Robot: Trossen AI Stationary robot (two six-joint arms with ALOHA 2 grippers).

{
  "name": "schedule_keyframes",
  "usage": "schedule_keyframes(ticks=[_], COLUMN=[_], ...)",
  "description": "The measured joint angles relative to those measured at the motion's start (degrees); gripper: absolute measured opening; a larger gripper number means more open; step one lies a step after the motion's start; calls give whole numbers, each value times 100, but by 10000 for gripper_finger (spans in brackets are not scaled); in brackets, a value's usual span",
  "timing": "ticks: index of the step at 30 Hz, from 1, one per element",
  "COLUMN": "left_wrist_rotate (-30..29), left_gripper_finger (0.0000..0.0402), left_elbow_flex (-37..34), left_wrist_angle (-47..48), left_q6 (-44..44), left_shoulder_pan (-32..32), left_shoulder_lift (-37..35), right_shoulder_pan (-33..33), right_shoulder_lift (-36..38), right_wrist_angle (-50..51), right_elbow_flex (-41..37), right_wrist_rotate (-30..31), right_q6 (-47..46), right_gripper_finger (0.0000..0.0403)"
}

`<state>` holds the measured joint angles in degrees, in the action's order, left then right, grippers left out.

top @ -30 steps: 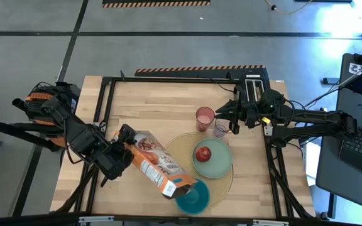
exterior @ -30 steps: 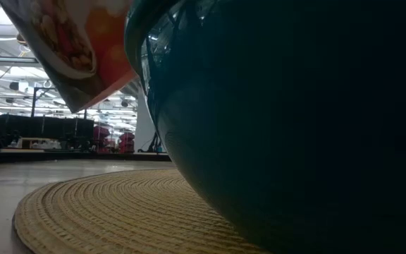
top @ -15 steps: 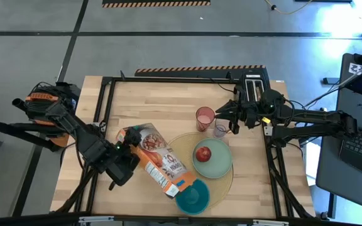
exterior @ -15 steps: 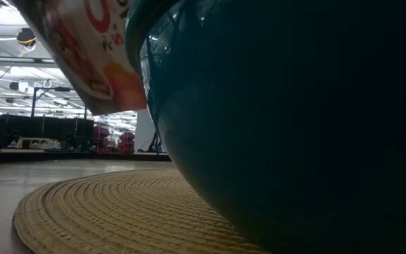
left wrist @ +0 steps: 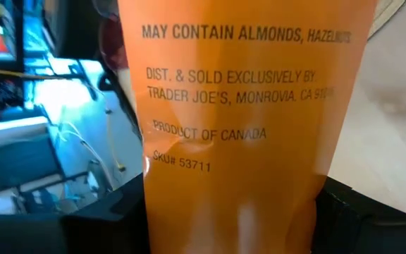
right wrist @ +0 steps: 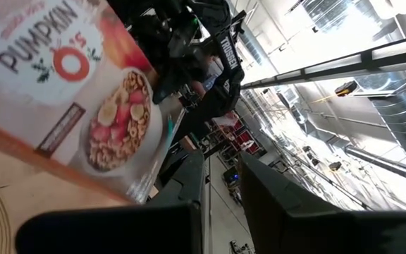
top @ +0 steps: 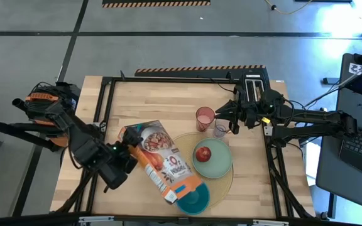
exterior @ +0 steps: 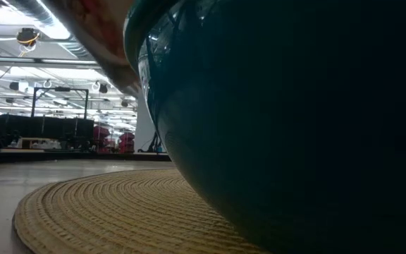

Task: Arrange a breakfast setting
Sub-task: Pour the cereal into the blue bowl

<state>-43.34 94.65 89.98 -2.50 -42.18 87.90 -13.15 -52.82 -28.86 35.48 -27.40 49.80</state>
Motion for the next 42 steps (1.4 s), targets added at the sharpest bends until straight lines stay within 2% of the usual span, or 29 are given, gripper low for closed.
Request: schedule_keyframes(ticks=[11,18,24,36,42], left_wrist_rotate=[-755,-794,-1173,-1426,-1419], left_gripper_finger=[249,249,249,249,249], left_elbow_flex=[11,11,11,11,9], left_wrist_angle=[-90,-97,-103,-114,-284], left_q6=[-505,-596,-703,-731,-1123], left_shoulder_pan=[-154,-152,-224,-417,-499], left_shoulder_lift=[192,407,442,442,485], right_shoulder_pan=[0,0,0,0,-2], right_shoulder_lift=[0,0,0,0,0], right_wrist_angle=[6,34,35,35,35], right_elbow_flex=[0,0,0,0,0], right_wrist_rotate=[0,-1,-2,-2,0], right_q6=[5,9,9,9,9], right_gripper_finger=[57,57,57,57,57])
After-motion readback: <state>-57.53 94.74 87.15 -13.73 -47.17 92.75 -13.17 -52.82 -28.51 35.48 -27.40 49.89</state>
